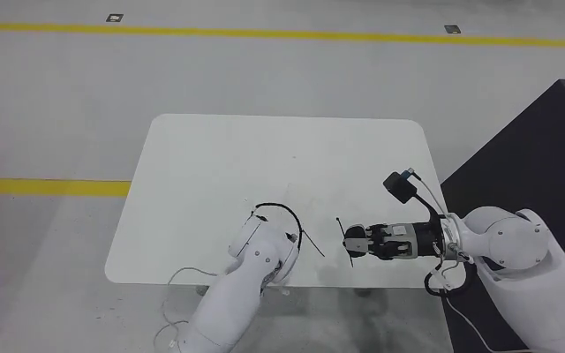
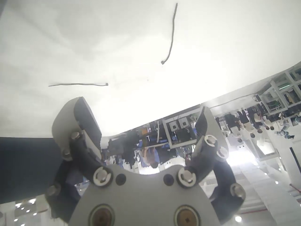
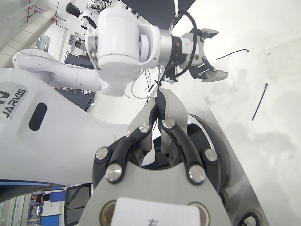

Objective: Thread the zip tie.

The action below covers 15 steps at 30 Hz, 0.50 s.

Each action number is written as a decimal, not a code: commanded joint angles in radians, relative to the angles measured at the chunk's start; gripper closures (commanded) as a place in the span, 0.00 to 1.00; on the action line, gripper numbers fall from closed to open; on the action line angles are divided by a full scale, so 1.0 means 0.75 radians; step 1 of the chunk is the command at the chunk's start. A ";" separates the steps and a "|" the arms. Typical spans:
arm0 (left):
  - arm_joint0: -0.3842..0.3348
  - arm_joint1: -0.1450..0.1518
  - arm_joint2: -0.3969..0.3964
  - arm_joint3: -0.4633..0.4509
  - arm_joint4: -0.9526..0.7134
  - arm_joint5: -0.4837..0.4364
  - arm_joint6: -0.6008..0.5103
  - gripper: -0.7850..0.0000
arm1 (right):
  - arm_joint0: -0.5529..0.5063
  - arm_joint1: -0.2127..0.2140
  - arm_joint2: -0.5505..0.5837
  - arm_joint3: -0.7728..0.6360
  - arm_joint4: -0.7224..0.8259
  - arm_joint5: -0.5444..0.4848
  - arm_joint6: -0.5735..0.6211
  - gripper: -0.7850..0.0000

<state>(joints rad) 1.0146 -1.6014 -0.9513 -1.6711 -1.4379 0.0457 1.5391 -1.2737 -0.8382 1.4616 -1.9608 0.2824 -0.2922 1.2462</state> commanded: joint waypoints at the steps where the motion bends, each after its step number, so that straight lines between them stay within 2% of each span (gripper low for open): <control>1: -0.046 -0.011 -0.008 0.088 -0.031 -0.004 -0.004 0.00 | 0.000 0.000 0.000 0.000 0.000 0.000 0.000 1.00; 4: -0.107 -0.025 -0.052 0.188 -0.171 0.037 -0.004 0.03 | 0.000 0.000 0.000 0.000 0.000 0.000 0.000 1.00; 10: -0.275 -0.049 -0.089 0.453 -0.299 0.044 -0.004 0.00 | 0.000 0.000 0.000 0.000 0.000 0.000 0.000 1.00; 15: -0.418 -0.063 -0.080 0.725 -0.430 0.035 -0.004 0.00 | 0.000 0.000 0.000 0.000 0.000 0.000 0.000 1.00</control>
<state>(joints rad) 0.7256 -1.6462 -1.0182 -1.1818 -1.7284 0.0701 1.5359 -1.2737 -0.8382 1.4616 -1.9608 0.2824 -0.2922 1.2462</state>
